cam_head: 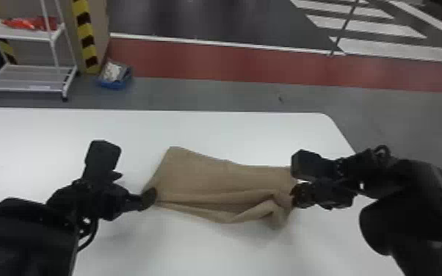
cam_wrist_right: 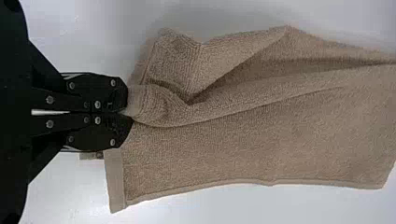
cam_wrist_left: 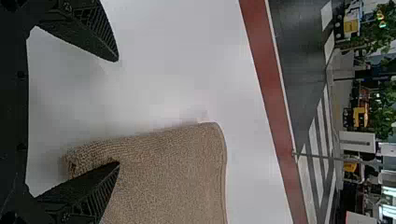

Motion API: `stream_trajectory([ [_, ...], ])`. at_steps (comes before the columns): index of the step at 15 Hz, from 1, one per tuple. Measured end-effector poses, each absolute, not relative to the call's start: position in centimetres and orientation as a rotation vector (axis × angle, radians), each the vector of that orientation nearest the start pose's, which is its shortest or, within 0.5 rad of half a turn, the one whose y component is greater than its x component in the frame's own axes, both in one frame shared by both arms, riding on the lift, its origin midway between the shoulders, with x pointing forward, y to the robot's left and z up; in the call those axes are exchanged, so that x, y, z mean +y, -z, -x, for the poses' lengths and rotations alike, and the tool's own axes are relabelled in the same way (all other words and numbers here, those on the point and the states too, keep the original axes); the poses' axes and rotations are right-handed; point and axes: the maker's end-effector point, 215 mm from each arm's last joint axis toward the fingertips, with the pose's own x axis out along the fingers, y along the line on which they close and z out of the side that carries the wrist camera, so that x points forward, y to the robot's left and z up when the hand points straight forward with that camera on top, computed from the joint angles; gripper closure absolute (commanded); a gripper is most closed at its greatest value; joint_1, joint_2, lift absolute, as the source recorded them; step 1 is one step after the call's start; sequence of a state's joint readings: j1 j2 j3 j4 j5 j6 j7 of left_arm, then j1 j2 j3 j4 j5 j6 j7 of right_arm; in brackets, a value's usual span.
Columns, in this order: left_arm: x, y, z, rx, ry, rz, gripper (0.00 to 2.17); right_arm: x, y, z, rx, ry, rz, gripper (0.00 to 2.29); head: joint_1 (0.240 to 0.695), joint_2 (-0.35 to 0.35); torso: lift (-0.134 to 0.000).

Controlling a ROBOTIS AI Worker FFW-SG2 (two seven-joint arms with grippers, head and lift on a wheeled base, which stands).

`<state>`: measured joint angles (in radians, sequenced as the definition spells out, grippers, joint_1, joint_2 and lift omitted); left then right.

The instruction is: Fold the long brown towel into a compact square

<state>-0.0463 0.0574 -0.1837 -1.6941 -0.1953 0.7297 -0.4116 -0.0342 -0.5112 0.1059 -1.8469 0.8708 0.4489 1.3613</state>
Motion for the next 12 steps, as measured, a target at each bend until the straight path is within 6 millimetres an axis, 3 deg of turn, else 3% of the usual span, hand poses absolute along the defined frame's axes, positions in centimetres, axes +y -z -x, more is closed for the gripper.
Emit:
stream_trajectory([
  [4, 11.6, 47.1, -52.3, 0.63, 0.46, -0.165, 0.1, -32.3, 41.4, -50.6, 0.852, -0.802, 0.979, 2.06, 0.695, -0.22, -0.124],
  [5, 11.7, 47.2, -51.9, 0.642, 0.459, -0.162, 0.1, -32.3, 41.2, -51.3, 0.845, -0.791, 0.973, 1.92, 0.695, -0.218, -0.124],
  [6, 11.6, 47.3, -51.6, 0.649, 0.46, -0.16, 0.1, -32.2, 41.1, -51.9, 0.842, -0.786, 0.968, 1.26, 0.695, -0.217, -0.124],
  [7, 11.6, 47.4, -51.4, 0.654, 0.461, -0.158, 0.1, -32.1, 41.2, -52.2, 0.846, -0.785, 0.968, 0.38, 0.695, -0.216, -0.124],
  [8, 11.6, 47.5, -51.3, 0.655, 0.46, -0.158, 0.1, -32.2, 41.3, -52.4, 0.85, -0.782, 0.967, 0.0, 0.695, -0.216, -0.124],
  [12, 12.0, 47.0, -51.3, 0.652, 0.448, -0.156, 0.1, -33.6, 40.1, -51.6, 0.856, -0.778, 0.917, 0.05, 0.695, -0.226, -0.124],
])
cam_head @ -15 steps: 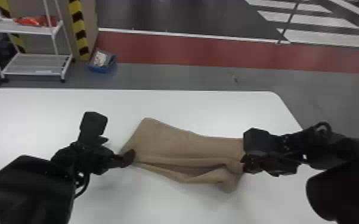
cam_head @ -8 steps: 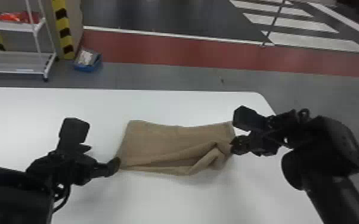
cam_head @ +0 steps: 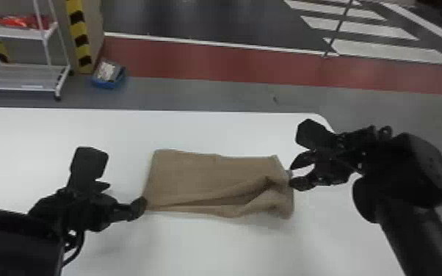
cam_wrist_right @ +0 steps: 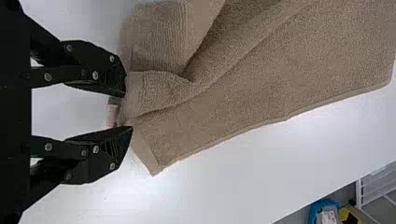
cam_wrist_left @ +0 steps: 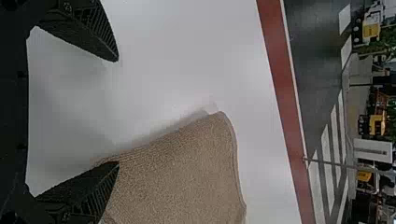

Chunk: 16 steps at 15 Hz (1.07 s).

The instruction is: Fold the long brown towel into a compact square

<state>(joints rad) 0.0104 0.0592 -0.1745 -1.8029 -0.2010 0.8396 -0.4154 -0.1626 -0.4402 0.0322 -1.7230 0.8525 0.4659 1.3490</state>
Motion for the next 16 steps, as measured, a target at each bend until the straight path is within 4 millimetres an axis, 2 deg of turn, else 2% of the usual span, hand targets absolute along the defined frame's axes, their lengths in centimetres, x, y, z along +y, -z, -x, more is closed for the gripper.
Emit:
stream_trajectory([
  [2, 12.1, 47.0, -51.4, 0.654, 0.443, -0.157, 0.1, -34.5, 38.4, -50.9, 0.819, -0.771, 0.912, 0.08, 0.695, -0.234, -0.124],
  [5, 11.9, 46.9, -51.4, 0.653, 0.442, -0.161, 0.1, -34.4, 37.0, -50.2, 0.778, -0.768, 0.9, 0.22, 0.695, -0.241, -0.124],
  [7, 11.7, 46.8, -51.6, 0.651, 0.442, -0.163, 0.1, -33.4, 37.7, -49.8, 0.786, -0.79, 0.912, 0.22, 0.695, -0.232, -0.124],
  [11, 11.9, 46.8, -51.8, 0.65, 0.439, -0.162, 0.1, -30.6, 40.3, -49.2, 0.827, -0.849, 0.968, 0.46, 0.695, -0.206, -0.124],
  [12, 11.9, 46.8, -51.8, 0.65, 0.439, -0.162, 0.1, -30.2, 41.1, -49.0, 0.843, -0.861, 0.979, 0.63, 0.695, -0.201, -0.124],
  [14, 11.8, 46.9, -51.8, 0.651, 0.44, -0.162, 0.1, -29.4, 42.4, -48.8, 0.868, -0.881, 0.994, 0.68, 0.695, -0.191, -0.124],
  [16, 11.9, 46.9, -51.8, 0.651, 0.439, -0.162, 0.1, -28.9, 42.9, -48.8, 0.875, -0.89, 0.996, 1.22, 0.695, -0.186, -0.124],
])
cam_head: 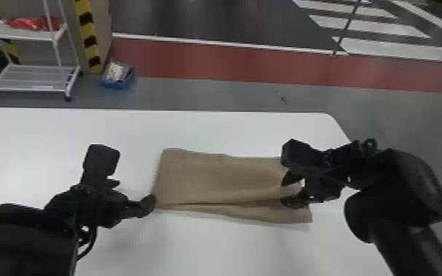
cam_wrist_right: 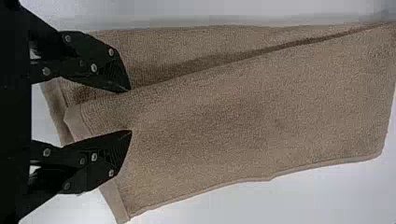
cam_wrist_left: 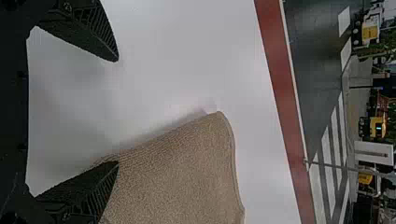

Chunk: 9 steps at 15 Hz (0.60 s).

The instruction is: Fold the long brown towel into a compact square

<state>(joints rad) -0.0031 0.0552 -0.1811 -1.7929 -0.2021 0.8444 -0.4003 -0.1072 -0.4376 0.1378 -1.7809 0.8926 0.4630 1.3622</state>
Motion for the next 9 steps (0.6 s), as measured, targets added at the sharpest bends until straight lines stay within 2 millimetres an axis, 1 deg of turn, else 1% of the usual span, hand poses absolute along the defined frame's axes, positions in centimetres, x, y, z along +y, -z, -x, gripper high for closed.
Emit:
stream_trajectory([
  [1, 11.9, 46.8, -51.8, 0.651, 0.439, -0.162, 0.1, -28.8, 42.8, -48.9, 0.875, -0.888, 0.994, 1.42, 0.695, -0.185, -0.124],
  [2, 11.9, 46.8, -51.8, 0.65, 0.439, -0.162, 0.1, -28.8, 42.8, -48.9, 0.876, -0.885, 0.991, 1.53, 0.695, -0.184, -0.124],
  [5, 11.9, 46.8, -51.8, 0.65, 0.439, -0.163, 0.1, -29.0, 42.1, -49.0, 0.861, -0.876, 0.961, 1.54, 0.695, -0.186, -0.124],
  [9, 12.1, 46.3, -51.9, 0.639, 0.43, -0.157, 0.08, -28.8, 40.2, -49.0, 0.811, -0.868, 0.942, 1.54, 0.695, -0.183, -0.124],
])
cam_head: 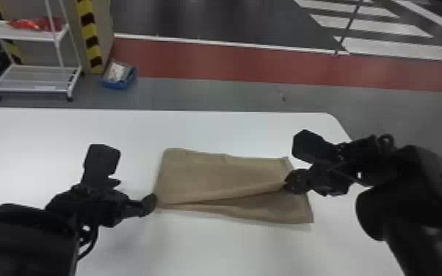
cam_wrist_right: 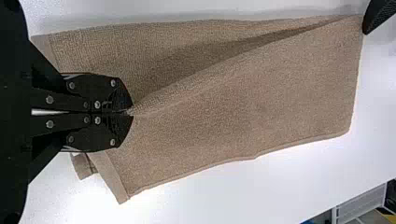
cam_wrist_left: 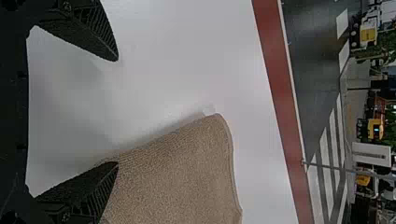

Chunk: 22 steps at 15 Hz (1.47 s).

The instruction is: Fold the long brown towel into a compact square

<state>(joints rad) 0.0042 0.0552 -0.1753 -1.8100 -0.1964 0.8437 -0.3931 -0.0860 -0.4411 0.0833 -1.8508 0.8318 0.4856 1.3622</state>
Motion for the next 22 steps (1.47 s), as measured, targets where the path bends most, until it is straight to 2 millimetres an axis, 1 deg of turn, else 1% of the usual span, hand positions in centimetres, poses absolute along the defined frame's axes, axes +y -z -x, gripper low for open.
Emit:
stream_trajectory([
  [3, 12.5, 44.3, -51.7, 0.594, 0.409, -0.141, 0.08, -28.6, 39.1, -49.0, 0.783, -0.861, 0.898, 1.54, 0.695, -0.178, -0.124],
  [6, 13.3, 43.0, -50.4, 0.567, 0.395, -0.113, 0.09, -27.7, 37.3, -49.4, 0.748, -0.854, 0.831, 1.54, 0.695, -0.162, -0.124],
  [8, 13.6, 43.0, -49.9, 0.568, 0.395, -0.103, 0.09, -27.5, 36.1, -49.5, 0.726, -0.849, 0.837, 1.54, 0.695, -0.155, -0.124],
  [12, 13.7, 43.4, -49.6, 0.575, 0.396, -0.098, 0.09, -28.2, 35.2, -48.2, 0.723, -0.84, 0.911, 1.54, 0.695, -0.162, -0.124],
  [15, 13.6, 43.1, -49.8, 0.57, 0.397, -0.1, 0.09, -28.2, 35.3, -47.4, 0.728, -0.848, 0.938, 1.54, 0.695, -0.165, -0.124],
  [16, 13.6, 43.0, -49.9, 0.568, 0.397, -0.102, 0.09, -27.9, 35.9, -47.0, 0.735, -0.86, 0.951, 1.54, 0.695, -0.164, -0.124],
  [18, 13.4, 43.0, -49.9, 0.568, 0.401, -0.104, 0.09, -26.1, 38.0, -45.7, 0.761, -0.907, 1.01, 1.54, 0.695, -0.154, -0.124],
  [20, 13.3, 43.1, -49.8, 0.569, 0.404, -0.103, 0.09, -24.8, 39.5, -44.8, 0.774, -0.943, 1.069, 1.54, 0.695, -0.136, -0.124],
  [21, 13.2, 43.1, -49.9, 0.569, 0.405, -0.105, 0.09, -24.2, 39.2, -44.6, 0.759, -0.952, 1.084, 1.54, 0.695, -0.132, -0.124],
  [22, 13.2, 43.0, -50.0, 0.567, 0.405, -0.107, 0.09, -23.9, 38.4, -44.7, 0.736, -0.95, 1.09, 1.54, 0.695, -0.128, -0.124],
])
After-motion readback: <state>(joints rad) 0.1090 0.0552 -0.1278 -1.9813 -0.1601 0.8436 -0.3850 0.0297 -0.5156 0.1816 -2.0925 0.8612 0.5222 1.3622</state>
